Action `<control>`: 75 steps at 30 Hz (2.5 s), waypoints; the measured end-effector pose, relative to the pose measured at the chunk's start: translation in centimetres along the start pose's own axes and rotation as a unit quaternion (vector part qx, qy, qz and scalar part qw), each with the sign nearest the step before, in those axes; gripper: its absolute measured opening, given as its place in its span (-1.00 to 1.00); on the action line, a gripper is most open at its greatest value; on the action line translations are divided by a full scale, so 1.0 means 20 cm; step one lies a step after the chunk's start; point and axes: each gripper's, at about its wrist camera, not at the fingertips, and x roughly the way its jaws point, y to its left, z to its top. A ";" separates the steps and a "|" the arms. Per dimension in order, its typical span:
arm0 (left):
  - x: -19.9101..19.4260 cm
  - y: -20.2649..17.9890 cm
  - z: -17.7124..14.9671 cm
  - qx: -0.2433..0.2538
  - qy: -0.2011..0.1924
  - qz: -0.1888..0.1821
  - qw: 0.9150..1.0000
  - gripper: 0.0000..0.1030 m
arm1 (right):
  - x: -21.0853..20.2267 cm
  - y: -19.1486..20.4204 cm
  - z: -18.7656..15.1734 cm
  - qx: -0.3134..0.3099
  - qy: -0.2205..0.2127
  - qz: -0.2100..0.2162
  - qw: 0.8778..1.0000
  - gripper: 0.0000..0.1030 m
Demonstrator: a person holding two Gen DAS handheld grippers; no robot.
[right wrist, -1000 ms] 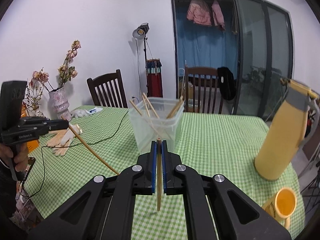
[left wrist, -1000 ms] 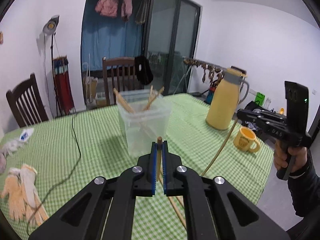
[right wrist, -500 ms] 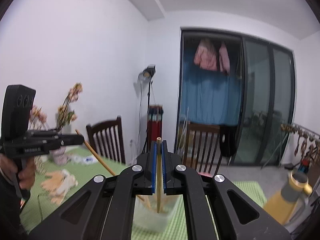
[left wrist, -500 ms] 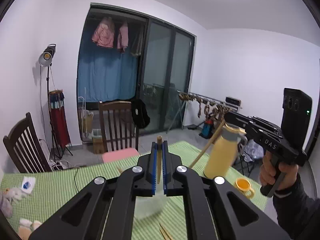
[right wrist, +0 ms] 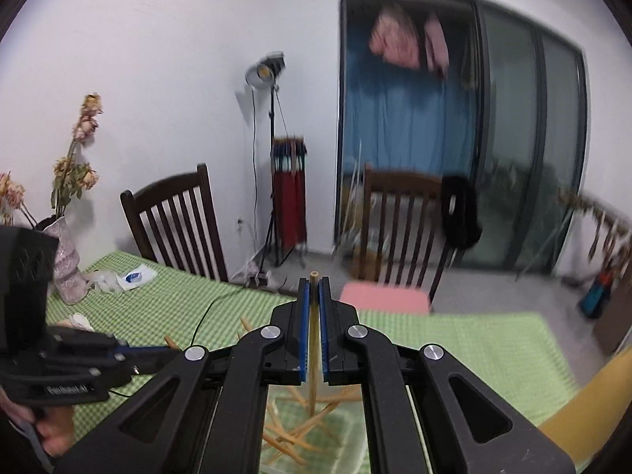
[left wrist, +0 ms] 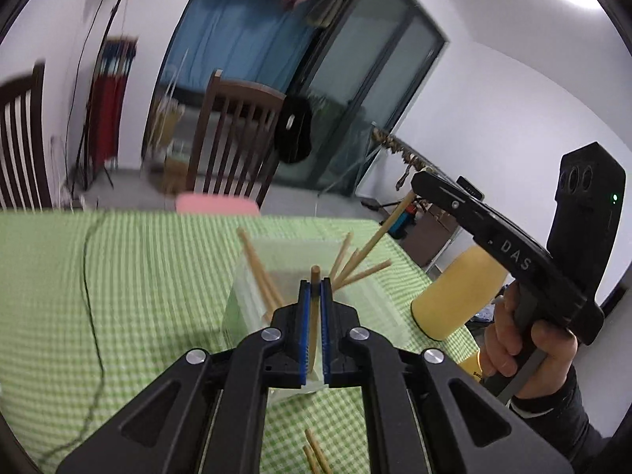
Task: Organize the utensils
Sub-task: 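Lower and open the left tool into the container while the right tool releases its chopstick, then move both open tools back toward the remaining chopsticks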
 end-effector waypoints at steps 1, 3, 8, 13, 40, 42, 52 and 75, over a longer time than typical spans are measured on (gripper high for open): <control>0.03 0.03 -0.02 -0.005 0.005 0.003 1.000 -0.96 | 0.04 -0.02 -0.03 0.012 0.015 0.003 1.000 -0.91; 0.07 0.06 -0.07 -0.011 0.012 0.008 1.000 -0.95 | 0.11 -0.05 -0.08 0.031 0.045 0.008 0.998 -0.91; 0.07 0.06 -0.19 0.004 0.004 0.046 0.999 -0.54 | 0.16 -0.06 -0.19 0.003 0.092 -0.009 0.996 -0.82; -0.03 0.01 -0.21 0.010 -0.016 0.050 0.999 -0.36 | 0.03 -0.01 -0.16 -0.049 0.078 -0.041 0.995 -0.04; -0.97 -0.45 -0.54 0.152 -0.170 0.218 0.949 0.86 | -0.95 -0.17 -0.29 -0.079 0.007 -0.164 0.983 0.71; -0.99 -0.47 -0.55 0.158 -0.175 0.221 0.946 0.86 | -0.99 -0.16 -0.30 -0.079 0.002 -0.161 0.984 0.71; -1.06 -0.52 -0.74 0.154 -0.187 0.266 0.933 0.86 | -1.04 -0.11 -0.45 -0.076 -0.003 -0.147 0.986 0.71; -1.04 -0.52 -1.49 0.110 -0.214 0.323 0.915 0.86 | -1.11 0.15 -1.12 -0.046 0.022 -0.097 0.994 0.77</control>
